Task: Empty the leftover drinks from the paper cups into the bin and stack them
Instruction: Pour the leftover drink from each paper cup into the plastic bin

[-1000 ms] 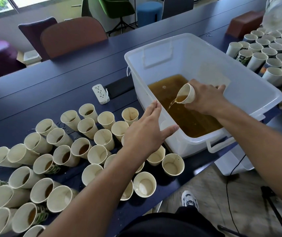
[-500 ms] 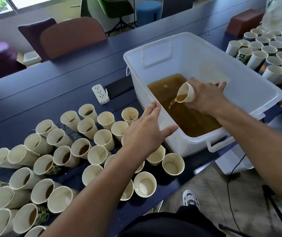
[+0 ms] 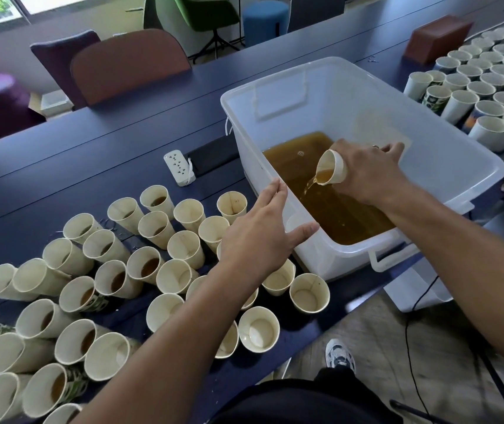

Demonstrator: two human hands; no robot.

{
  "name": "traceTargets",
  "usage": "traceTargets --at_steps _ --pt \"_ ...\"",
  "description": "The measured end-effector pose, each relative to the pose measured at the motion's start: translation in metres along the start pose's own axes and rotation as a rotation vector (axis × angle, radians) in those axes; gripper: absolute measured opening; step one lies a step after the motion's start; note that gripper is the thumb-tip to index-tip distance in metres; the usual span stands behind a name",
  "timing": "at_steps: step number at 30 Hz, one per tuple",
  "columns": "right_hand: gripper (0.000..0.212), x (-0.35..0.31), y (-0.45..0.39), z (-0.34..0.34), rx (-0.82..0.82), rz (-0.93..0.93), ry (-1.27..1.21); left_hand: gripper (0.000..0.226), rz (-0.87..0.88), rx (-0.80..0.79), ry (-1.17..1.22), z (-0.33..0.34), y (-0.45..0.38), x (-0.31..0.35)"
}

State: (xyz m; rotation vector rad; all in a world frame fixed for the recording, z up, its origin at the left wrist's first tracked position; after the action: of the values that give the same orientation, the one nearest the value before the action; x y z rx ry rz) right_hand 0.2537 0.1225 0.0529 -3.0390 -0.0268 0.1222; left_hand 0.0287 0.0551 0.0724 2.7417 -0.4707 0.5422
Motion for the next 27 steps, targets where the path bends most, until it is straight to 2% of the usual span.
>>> traceTargets --at_steps 12,27 --pt "0.049 -0.0063 0.0038 -0.0046 0.025 -0.056 0.130 0.090 -0.001 -0.007 0.012 0.0007 0.0000 -0.0012" --pt "0.048 -0.0082 0.0051 -0.0072 0.056 -0.064 0.139 0.090 0.002 -0.015 0.030 -0.0005 0.0004 -0.0006"
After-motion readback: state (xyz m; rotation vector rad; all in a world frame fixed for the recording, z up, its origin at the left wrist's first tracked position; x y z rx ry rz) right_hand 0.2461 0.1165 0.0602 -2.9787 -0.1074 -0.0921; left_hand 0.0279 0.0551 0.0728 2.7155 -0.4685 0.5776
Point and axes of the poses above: each hand's wrist, its own y-axis away from the middle knuckle, its own z-axis out of the palm, x = y × z, the point moved 1 cm from there along -y, towards the middle knuckle, and after that the axes turned 6 degrees about -x, right-handed, at the moved point
